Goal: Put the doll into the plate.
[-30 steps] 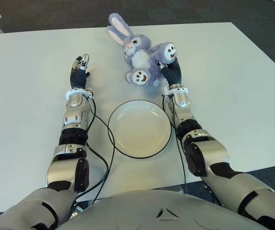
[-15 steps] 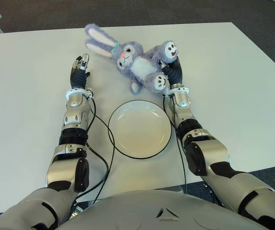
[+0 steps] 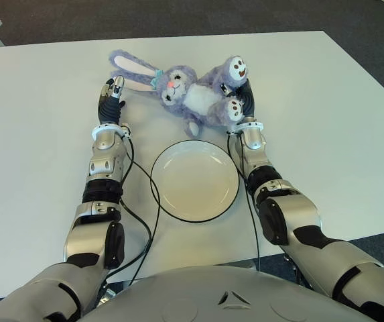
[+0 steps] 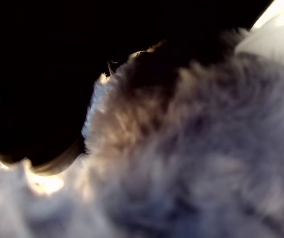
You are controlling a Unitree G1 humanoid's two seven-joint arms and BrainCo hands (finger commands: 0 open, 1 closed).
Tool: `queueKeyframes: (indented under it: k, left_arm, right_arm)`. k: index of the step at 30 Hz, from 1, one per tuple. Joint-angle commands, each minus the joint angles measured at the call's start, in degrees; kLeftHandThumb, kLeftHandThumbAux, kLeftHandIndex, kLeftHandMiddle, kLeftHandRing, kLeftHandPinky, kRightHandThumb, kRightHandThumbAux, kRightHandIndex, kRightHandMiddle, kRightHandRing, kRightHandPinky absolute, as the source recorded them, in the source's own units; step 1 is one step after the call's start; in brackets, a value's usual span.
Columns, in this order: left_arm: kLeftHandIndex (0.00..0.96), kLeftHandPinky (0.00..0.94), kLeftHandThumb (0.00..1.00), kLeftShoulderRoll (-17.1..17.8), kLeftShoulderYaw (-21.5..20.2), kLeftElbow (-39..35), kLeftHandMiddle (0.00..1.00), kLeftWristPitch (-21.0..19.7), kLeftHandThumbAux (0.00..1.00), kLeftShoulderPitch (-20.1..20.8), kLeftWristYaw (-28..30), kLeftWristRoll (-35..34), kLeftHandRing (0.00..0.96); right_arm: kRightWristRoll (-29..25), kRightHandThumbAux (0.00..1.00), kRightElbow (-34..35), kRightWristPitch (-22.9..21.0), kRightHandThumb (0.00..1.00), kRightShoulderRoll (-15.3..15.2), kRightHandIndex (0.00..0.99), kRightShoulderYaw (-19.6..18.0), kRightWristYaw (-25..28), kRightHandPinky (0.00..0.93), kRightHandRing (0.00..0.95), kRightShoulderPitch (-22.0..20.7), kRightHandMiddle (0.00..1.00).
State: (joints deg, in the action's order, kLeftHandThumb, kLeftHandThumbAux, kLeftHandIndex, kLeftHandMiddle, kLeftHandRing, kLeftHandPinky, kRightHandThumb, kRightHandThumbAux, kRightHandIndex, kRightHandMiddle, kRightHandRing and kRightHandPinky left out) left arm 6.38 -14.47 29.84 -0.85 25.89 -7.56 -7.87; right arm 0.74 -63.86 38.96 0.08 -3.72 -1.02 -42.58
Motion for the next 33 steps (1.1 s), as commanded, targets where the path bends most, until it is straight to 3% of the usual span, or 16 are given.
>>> queueKeyframes:
  k: [1,12,20,33]
  left_arm:
    - [0.0,0.0,0.0,-0.02,0.33,1.48,0.08,-1.38,0.374,-0.51,-0.16,0.46,0.054]
    - [0.0,0.0,0.0,-0.05,0.18,1.56,0.084,-1.82,0.373,-0.31,-0.26,0.28,0.056]
    - [0.0,0.0,0.0,-0.05,0.18,1.44,0.09,-1.85,0.372,-0.35,-0.11,0.24,0.061]
    - [0.0,0.0,0.0,-0.17,0.26,1.5,0.088,-1.87,0.376,-0.28,-0.38,0.4,0.059]
  right_arm:
    - [0.29,0.713,-3.34,-1.51,0.705,0.48,0.43,-0.08,0.62,0.598,0.709,4.86,0.692]
    - [0.0,0.714,-3.38,-1.4,0.703,0.34,0.43,-0.33,1.43,0.621,0.699,4.76,0.684]
    - [-0.48,0.714,-3.37,-1.67,0.709,0.42,0.434,-0.87,1.22,0.802,0.804,4.56,0.783]
    - [-3.58,0.717,-2.83,-2.76,0.703,1.57,0.432,-3.82,3.4,0.864,0.861,4.54,0.832]
